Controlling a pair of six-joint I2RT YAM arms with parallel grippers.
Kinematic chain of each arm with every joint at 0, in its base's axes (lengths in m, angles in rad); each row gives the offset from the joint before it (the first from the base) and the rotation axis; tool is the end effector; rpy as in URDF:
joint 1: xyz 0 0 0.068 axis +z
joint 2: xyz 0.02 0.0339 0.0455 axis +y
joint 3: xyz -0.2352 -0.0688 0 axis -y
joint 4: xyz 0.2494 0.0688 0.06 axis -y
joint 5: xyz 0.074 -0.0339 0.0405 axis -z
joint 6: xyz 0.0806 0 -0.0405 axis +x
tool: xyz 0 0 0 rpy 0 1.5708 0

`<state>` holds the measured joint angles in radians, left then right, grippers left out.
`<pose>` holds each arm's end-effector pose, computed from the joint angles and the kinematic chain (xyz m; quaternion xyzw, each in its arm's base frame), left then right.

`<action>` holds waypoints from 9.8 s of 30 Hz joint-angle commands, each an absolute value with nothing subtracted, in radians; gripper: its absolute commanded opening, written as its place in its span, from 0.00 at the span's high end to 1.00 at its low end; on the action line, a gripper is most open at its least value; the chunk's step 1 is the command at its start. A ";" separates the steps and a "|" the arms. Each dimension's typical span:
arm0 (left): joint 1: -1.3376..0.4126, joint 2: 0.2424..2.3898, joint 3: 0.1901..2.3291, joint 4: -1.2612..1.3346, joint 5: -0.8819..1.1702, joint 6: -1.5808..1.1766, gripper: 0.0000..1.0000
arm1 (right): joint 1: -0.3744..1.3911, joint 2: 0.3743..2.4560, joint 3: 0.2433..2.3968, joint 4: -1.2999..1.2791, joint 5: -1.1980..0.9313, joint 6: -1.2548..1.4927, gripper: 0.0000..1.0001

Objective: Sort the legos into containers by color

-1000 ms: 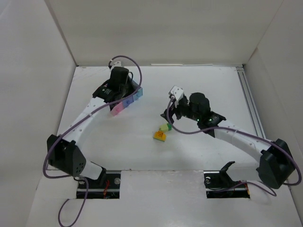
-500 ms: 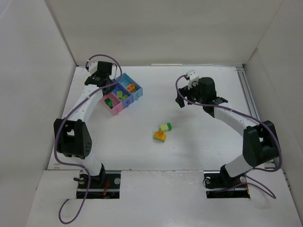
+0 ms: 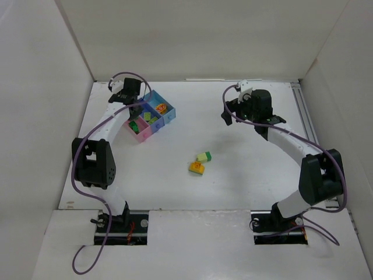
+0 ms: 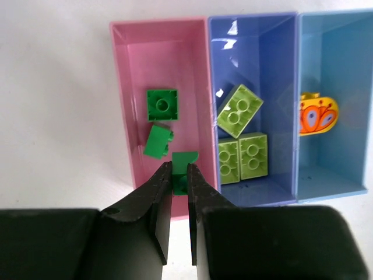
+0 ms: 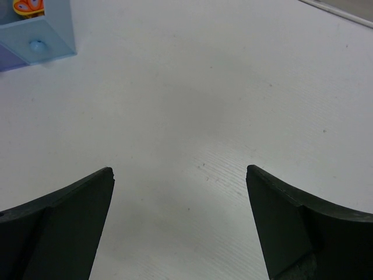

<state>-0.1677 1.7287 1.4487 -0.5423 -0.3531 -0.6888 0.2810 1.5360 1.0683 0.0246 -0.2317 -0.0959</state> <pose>0.4139 -0.0418 0.2249 -0.2981 0.8688 -0.0007 0.3953 0.3784 0.1285 0.2243 -0.2180 0.8131 0.1463 0.5196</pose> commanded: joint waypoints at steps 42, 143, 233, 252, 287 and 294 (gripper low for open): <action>-0.164 1.695 1.440 -0.554 -0.328 -0.715 0.80 | 0.281 1.477 1.065 0.048 -0.320 -0.121 0.00; -0.460 1.013 0.936 -0.187 0.257 -0.482 0.00 | 0.715 1.401 1.048 -0.141 -0.353 -0.747 1.00; -0.278 1.135 1.197 -0.707 -0.402 -0.891 0.91 | 0.765 1.886 1.575 0.018 -0.245 -0.322 1.00; -0.225 1.115 1.169 -0.690 -0.370 -0.825 0.89 | 0.862 2.394 2.181 0.002 0.004 -0.272 1.00; -0.225 1.054 1.160 -0.690 -0.379 -0.816 0.88 | 0.914 2.457 2.261 -0.031 -0.196 -0.301 1.00; -0.225 1.045 1.160 -0.690 -0.390 -0.825 0.87 | 0.914 2.486 2.279 -0.031 -0.196 -0.301 0.99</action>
